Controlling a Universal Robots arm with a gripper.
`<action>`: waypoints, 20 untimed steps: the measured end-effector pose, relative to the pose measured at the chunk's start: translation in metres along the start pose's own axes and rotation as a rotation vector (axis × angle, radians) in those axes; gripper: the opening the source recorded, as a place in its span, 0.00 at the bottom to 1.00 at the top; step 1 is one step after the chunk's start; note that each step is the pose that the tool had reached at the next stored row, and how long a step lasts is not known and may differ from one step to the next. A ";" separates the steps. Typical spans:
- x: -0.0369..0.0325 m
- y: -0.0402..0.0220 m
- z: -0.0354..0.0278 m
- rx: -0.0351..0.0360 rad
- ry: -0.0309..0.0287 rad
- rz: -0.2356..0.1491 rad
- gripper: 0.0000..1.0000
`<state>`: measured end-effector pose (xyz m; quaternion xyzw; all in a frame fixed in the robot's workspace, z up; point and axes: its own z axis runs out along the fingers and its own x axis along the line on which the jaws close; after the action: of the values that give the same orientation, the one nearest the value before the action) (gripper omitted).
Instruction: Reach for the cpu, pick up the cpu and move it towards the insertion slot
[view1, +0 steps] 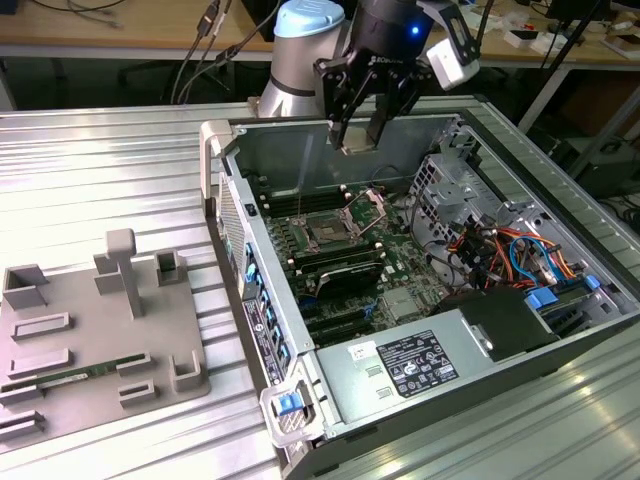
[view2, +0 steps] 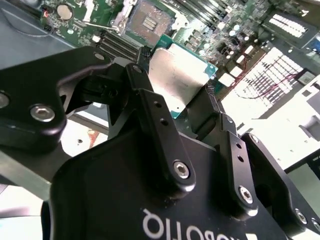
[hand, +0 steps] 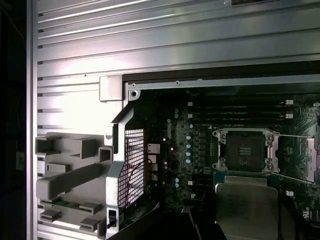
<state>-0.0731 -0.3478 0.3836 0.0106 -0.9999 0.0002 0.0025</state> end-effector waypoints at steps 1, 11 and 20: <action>-0.0018 0.0020 0.0000 0.0000 0.0000 0.000 0.55; -0.0055 0.0165 0.0005 -0.0003 -0.0001 0.000 0.55; -0.0131 0.0299 0.0016 -0.0005 0.0000 0.000 0.55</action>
<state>-0.0606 -0.3177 0.3819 0.0105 -0.9999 -0.0001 0.0025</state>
